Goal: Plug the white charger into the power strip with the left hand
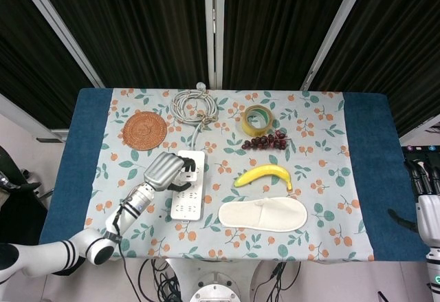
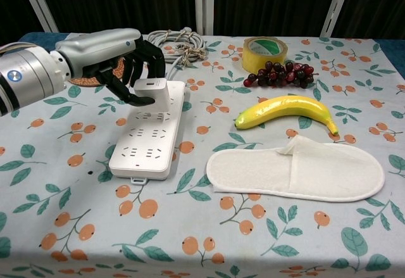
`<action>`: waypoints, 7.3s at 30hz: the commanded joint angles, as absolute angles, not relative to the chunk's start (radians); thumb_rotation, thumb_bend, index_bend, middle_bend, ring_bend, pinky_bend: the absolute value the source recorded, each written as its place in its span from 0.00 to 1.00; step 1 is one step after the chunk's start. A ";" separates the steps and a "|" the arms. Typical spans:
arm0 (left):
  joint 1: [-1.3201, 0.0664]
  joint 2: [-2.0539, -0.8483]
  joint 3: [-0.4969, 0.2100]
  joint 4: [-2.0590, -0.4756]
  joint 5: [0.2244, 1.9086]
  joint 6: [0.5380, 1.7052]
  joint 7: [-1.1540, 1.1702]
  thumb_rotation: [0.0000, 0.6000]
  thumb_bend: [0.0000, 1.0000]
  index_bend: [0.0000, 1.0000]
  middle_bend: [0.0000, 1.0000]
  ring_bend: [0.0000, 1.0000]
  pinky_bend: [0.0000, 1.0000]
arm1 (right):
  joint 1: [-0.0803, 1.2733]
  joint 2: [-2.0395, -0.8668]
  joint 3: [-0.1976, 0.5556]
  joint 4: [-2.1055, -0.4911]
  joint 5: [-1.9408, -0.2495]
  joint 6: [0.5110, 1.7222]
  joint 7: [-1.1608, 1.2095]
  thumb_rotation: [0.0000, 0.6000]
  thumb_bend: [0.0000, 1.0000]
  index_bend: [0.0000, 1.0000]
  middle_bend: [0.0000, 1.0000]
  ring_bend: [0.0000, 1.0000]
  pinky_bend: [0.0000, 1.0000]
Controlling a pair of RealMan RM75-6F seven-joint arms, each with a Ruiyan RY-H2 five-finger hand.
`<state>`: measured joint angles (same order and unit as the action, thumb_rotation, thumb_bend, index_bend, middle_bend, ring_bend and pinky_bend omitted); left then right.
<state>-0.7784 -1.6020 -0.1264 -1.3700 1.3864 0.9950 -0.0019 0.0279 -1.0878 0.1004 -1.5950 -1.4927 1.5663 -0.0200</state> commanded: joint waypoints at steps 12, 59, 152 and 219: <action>-0.777 -1.603 -0.122 -1.354 1.403 0.989 -0.027 1.00 0.51 0.68 0.75 0.57 0.56 | 0.026 -1.088 0.100 -1.607 -1.492 1.569 -0.035 1.00 0.02 0.00 0.09 0.00 0.00; -0.764 -1.627 -0.105 -1.273 1.434 0.980 -0.132 1.00 0.51 0.68 0.75 0.57 0.56 | 0.015 -1.088 0.099 -1.619 -1.493 1.584 -0.049 1.00 0.02 0.00 0.09 0.00 0.00; -0.698 -1.611 -0.229 -1.545 1.364 1.038 -0.783 1.00 0.45 0.59 0.63 0.58 0.69 | -0.013 -1.102 0.097 -1.558 -1.508 1.620 0.035 1.00 0.03 0.00 0.13 0.00 0.00; -0.707 -1.710 -0.222 -1.372 1.391 0.863 -1.360 1.00 0.50 0.73 0.75 0.69 0.76 | -0.007 -1.101 0.104 -1.577 -1.490 1.600 0.005 1.00 0.03 0.00 0.13 0.00 0.00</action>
